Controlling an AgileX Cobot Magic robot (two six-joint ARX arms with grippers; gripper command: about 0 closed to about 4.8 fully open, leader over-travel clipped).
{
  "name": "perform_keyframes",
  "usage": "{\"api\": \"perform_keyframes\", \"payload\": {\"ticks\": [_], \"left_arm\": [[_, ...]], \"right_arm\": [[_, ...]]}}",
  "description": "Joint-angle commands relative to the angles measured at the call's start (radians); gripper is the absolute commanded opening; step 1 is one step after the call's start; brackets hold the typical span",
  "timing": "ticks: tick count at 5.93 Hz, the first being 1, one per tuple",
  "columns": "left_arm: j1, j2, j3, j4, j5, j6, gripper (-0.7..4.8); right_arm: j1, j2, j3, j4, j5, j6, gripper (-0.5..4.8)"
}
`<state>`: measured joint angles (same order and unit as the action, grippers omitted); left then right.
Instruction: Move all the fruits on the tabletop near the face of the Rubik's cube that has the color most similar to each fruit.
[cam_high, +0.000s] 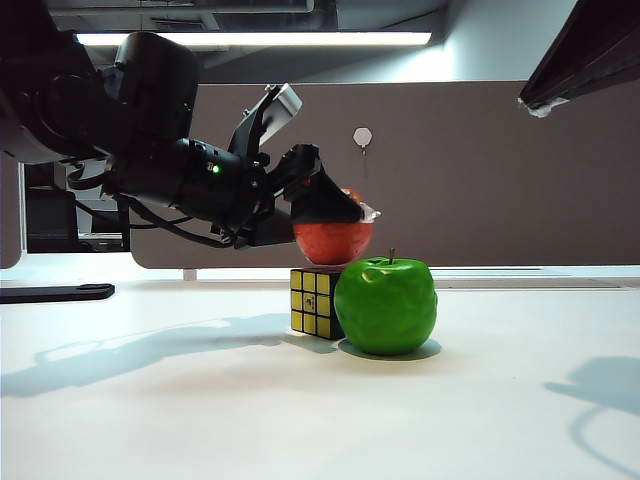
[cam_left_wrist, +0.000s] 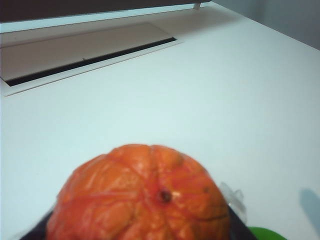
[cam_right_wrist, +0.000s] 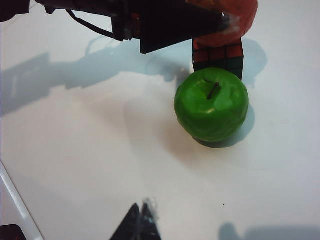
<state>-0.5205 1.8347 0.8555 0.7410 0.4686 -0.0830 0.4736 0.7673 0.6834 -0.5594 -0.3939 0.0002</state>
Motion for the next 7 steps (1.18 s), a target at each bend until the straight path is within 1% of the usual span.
{"api": "perform_keyframes", "payload": {"ticks": [1,3,7], "left_arm": [[-0.002,0.006,0.006,0.016,-0.005,0.005,2.45],[-0.002,0.007,0.006,0.016,-0.023,0.005,2.45],[-0.002,0.007,0.006,0.015,-0.019,0.004,2.46]], "right_arm": [[0.001,-0.001,0.003,0.010,-0.002,-0.001,-0.01],[0.001,-0.001,0.003,0.010,-0.002,-0.001,-0.01],[0.001,-0.001,0.003,0.010,-0.002,-0.001,-0.01]]}}
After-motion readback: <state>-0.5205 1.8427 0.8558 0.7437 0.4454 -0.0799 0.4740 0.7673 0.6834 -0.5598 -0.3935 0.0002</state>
